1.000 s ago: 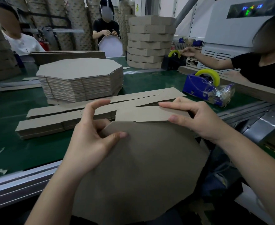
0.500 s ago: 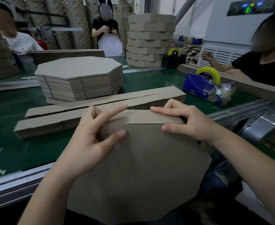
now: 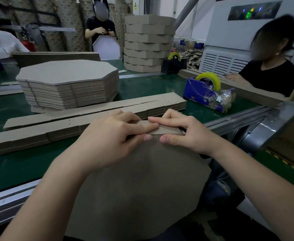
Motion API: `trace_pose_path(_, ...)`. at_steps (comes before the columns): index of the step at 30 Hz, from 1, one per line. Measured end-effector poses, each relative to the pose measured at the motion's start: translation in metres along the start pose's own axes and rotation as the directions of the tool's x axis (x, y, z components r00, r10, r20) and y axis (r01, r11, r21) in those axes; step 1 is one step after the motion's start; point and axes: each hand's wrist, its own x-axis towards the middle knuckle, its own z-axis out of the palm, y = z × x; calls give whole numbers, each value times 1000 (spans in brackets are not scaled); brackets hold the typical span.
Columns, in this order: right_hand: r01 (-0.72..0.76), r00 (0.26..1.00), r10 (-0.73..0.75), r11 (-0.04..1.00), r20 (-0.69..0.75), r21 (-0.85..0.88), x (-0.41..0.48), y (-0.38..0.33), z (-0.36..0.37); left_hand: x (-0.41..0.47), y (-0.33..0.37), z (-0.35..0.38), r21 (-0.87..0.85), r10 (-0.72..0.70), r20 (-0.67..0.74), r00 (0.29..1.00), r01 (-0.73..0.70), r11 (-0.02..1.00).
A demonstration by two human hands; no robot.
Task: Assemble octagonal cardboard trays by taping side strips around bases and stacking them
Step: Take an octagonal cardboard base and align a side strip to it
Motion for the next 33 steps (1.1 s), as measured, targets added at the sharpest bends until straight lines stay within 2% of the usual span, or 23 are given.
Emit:
trace_pose_path(4, -52, 998, 52, 999, 29, -17, 1, 9, -6, 2, -6, 6, -22, 29, -20, 999, -30, 999)
trace_pose_path(5, -71, 997, 71, 997, -9, -16, 3, 13, -11, 3, -7, 7, -25, 35, -28, 999, -36, 999)
trace_pose_path(7, -125, 976, 119, 992, -183, -22, 8, 28, -28, 3, -12, 9, -28, 44, -53, 998, -45, 999)
trace_pose_path(9, -201, 902, 155, 977, -403, -75, 13, 51, -51, 4, -16, 11, -43, 38, -70, 997, -41, 998)
trace_pose_path(11, -334, 792, 186, 929, -581, -158, 18, 77, -77, 4, -19, 11, -67, 38, -73, 997, -43, 997)
trace_pose_path(13, -505, 664, 229, 839, -712, -201, 22, 105, -104, 6, -19, 12, -77, 39, -68, 997, -44, 996)
trace_pose_path(15, -664, 566, 261, 707, -782, -243, 24, 131, -125, 8, -16, 13, -67, 35, -66, 997, -39, 997)
trace_pose_path(18, -808, 440, 317, 548, -840, -216, 25, 157, -149, 11, -14, 13, -48, 25, -63, 998, -28, 998)
trace_pose_path(20, -833, 368, 379, 539, -849, -121, 28, 169, -165, 11, -13, 13, -54, 17, -64, 998, -20, 998)
trace_pose_path(21, -821, 351, 428, 568, -833, -54, 30, 173, -173, 10, -14, 13, -58, 14, -63, 998, -17, 998)
trace_pose_path(24, -719, 348, 576, 670, -740, 184, 31, 186, -191, 10, -13, 12, -61, 10, -59, 998, -14, 998)
trace_pose_path(29, -764, 334, 597, 624, -730, 160, 23, 205, -215, 10, -14, 12, -40, 8, -59, 998, -10, 999)
trace_pose_path(33, -725, 328, 607, 653, -724, 219, 22, 210, -219, 14, -10, 13, -19, 14, -58, 998, -15, 1000)
